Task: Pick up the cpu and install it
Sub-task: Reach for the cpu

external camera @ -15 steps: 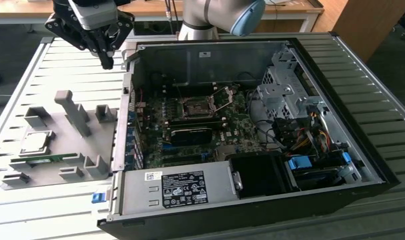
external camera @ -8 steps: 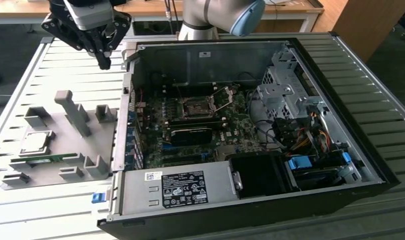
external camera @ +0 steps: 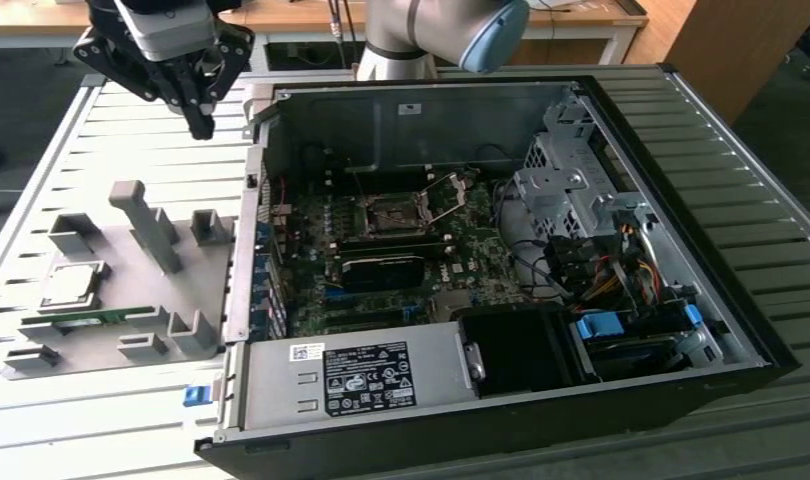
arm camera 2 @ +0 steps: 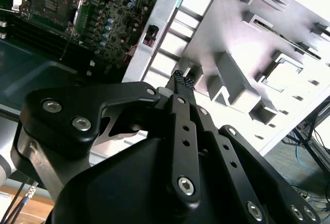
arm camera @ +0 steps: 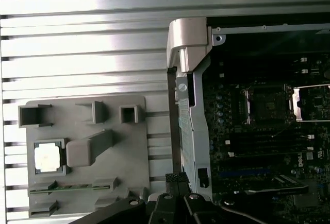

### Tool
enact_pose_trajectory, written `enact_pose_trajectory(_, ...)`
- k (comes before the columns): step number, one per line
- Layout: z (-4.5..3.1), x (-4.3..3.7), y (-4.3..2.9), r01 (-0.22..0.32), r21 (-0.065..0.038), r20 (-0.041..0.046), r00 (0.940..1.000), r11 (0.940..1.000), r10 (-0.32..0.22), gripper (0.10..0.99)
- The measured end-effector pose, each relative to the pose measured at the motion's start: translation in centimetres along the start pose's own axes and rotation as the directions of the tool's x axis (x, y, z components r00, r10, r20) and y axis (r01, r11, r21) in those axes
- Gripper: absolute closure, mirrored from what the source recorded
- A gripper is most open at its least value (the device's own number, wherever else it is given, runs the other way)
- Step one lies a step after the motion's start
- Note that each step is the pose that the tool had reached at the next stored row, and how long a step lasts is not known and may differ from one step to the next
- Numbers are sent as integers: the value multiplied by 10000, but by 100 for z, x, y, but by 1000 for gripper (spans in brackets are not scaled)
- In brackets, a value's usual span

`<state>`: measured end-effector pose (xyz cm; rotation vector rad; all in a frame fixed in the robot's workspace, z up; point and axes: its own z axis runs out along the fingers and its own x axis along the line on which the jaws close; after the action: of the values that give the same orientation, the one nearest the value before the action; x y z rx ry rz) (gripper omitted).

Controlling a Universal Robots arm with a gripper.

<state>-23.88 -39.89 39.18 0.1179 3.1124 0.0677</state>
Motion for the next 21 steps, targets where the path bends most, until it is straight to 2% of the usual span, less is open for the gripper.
enact_pose_trajectory(21,-2,294,-22,-1,0,0,10000,10000,1,980)
